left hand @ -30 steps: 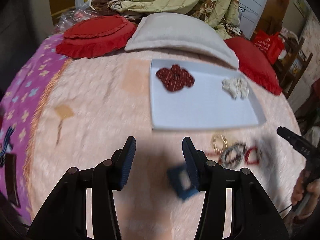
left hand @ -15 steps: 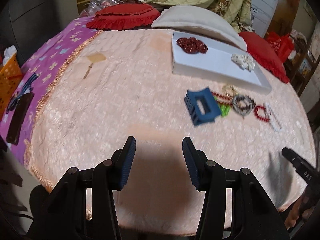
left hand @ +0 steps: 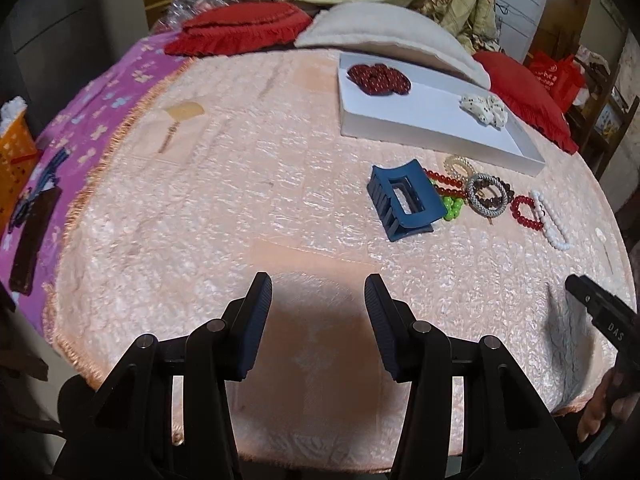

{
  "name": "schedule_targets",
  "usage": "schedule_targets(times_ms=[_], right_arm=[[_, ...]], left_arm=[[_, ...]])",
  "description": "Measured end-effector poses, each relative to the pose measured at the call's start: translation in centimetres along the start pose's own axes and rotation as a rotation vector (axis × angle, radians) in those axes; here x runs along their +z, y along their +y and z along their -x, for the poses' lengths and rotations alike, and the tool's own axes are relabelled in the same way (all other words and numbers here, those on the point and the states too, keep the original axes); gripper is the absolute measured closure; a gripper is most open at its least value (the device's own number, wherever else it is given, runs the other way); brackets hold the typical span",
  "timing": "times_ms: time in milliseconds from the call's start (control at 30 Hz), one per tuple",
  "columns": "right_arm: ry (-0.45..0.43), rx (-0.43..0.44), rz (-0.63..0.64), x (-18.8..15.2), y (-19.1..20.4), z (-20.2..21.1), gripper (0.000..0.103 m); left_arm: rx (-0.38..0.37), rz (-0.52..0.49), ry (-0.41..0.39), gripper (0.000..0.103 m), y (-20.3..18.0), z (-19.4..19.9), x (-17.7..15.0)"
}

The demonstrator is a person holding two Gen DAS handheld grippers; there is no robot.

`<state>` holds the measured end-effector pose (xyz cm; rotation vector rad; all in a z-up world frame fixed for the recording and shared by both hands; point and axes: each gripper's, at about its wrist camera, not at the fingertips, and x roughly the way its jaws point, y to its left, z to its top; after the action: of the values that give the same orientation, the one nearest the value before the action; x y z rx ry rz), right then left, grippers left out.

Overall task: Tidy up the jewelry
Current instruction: 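Move the left tool to the blue claw clip and grasp it, then grasp the white pearl bracelet with the right tool while the left tool lifts the clip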

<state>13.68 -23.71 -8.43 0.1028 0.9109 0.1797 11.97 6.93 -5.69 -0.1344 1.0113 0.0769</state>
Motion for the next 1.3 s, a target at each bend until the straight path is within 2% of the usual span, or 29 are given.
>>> schedule_targets(times_ms=[167,400,533,667,900,1000,1133,1167,1200,1233,1267,1300], right_arm=[[-0.028,-0.055,0.004,1.6,-1.2,-1.0,0.059],[-0.046,-0.100,-0.073,3.7,-4.6,-2.0,0.059],[-0.031,-0.108,-0.079,4.6,-5.8,-3.0,0.059],[-0.003,-0.100,-0.083,5.2,-6.4,-4.3,0.059],[0.017,-0.113,-0.063,5.5,-6.2,-5.7,0.059],[0.017,-0.129,-0.027,5.6,-5.8,-6.0,0.059],[0.015,-0.161,0.028,5.9,-5.0,-6.6,0.060],[0.014,-0.163,0.037,5.9,-4.8,-6.7,0.064],[0.014,-0.162,0.041,6.1,-4.8,-6.8,0.070],[0.011,-0.160,0.048,6.2,-4.6,-6.9,0.076],[0.013,-0.149,0.051,6.3,-4.5,-7.0,0.088],[0.016,-0.139,0.055,6.3,-4.3,-7.0,0.092]], left_arm=[[-0.022,0.011,0.027,0.055,-0.3,-1.8,1.3],[-0.043,0.006,0.046,0.055,-0.9,-3.4,3.2],[-0.072,0.012,0.055,0.055,-1.2,-4.4,4.3],[-0.133,0.037,0.074,0.055,-1.3,-5.8,5.5],[-0.172,0.036,0.099,0.055,-1.8,-7.8,6.9],[-0.172,0.025,0.122,0.055,-2.2,-8.7,7.0],[-0.131,-0.035,0.084,0.055,-3.2,-8.8,6.6],[-0.120,-0.058,0.077,0.057,-3.5,-8.8,6.5],[-0.124,-0.072,0.074,0.070,-3.6,-8.8,6.4],[-0.157,-0.075,0.076,0.077,-3.7,-8.8,6.4],[-0.191,-0.067,0.089,0.086,-3.7,-8.8,6.4],[-0.186,-0.061,0.099,0.089,-3.8,-8.8,6.5]])
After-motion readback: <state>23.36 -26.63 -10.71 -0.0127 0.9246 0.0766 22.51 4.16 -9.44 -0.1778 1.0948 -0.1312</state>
